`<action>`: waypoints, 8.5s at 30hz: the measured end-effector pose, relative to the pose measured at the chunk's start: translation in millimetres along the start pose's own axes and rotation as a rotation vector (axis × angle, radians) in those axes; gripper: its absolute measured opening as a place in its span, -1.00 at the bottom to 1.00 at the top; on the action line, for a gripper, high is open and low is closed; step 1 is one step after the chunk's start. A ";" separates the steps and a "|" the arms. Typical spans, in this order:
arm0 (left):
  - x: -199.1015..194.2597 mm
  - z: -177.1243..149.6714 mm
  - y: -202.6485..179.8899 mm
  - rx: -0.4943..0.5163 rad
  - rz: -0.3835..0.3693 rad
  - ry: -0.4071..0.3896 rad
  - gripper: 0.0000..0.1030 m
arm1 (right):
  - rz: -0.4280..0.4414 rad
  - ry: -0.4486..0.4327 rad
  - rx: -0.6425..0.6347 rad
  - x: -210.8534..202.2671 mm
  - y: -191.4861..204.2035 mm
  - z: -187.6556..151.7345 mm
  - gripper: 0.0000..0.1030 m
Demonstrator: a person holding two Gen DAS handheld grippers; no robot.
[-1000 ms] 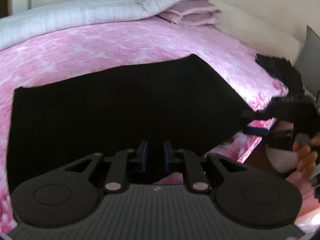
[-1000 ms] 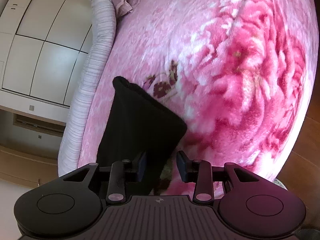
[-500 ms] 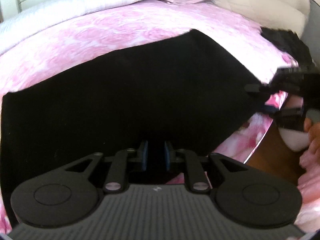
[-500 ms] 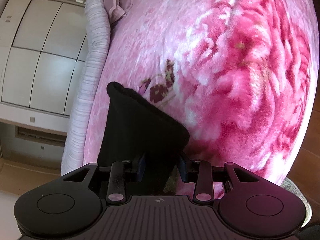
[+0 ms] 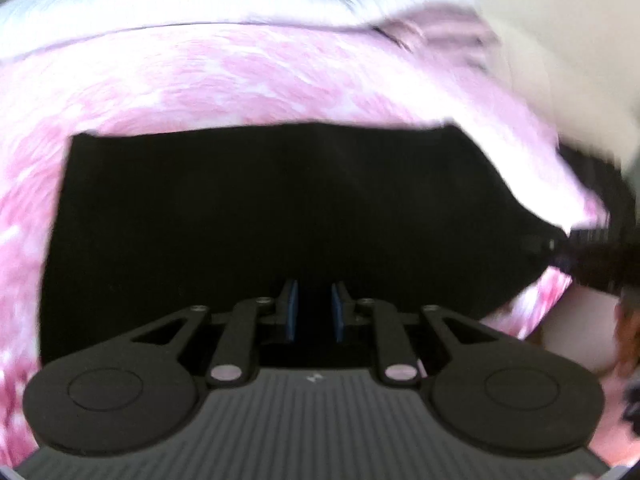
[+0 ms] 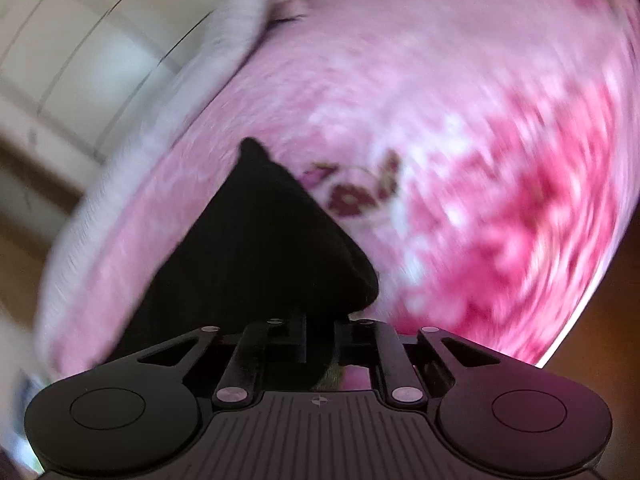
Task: Fold clothes
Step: 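Lift the garment edge with both grippers and fold it over onto itself, then lower the folded garment onto the bed with both grippers, then open both grippers and pull them back from the folded garment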
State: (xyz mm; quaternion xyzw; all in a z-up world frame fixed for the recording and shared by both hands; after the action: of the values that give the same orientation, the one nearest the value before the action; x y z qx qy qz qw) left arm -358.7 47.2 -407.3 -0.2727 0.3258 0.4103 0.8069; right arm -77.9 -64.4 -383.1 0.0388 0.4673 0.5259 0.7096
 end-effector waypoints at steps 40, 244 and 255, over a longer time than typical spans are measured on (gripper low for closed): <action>27.1 4.5 113.2 -0.765 -0.410 0.099 -0.20 | 0.194 0.435 0.145 83.4 71.0 -23.8 -0.27; -98.0 -69.2 34.3 -0.010 0.408 0.135 -0.26 | 0.081 0.436 -0.629 1.7 152.9 -161.8 0.22; -75.7 -59.2 35.5 -0.004 0.395 0.160 -0.26 | 0.068 0.461 -0.637 20.5 147.7 -155.1 0.22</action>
State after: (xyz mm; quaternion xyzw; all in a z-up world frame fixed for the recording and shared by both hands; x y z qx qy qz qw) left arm -440.6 -13.1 -394.4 -0.2367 0.4352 0.5382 0.6819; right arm -291.8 -50.5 -402.1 -0.2869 0.4261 0.6628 0.5448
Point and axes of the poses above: each gripper's, at about its wrist camera, not at the fingertips, and x roughly the way its jaws point, y to its left, z to its top, the point moved 6 cm from there along x, roughly the way its jaws point, and after that the axes turned 7 degrees about z, right-handed, at the moved point
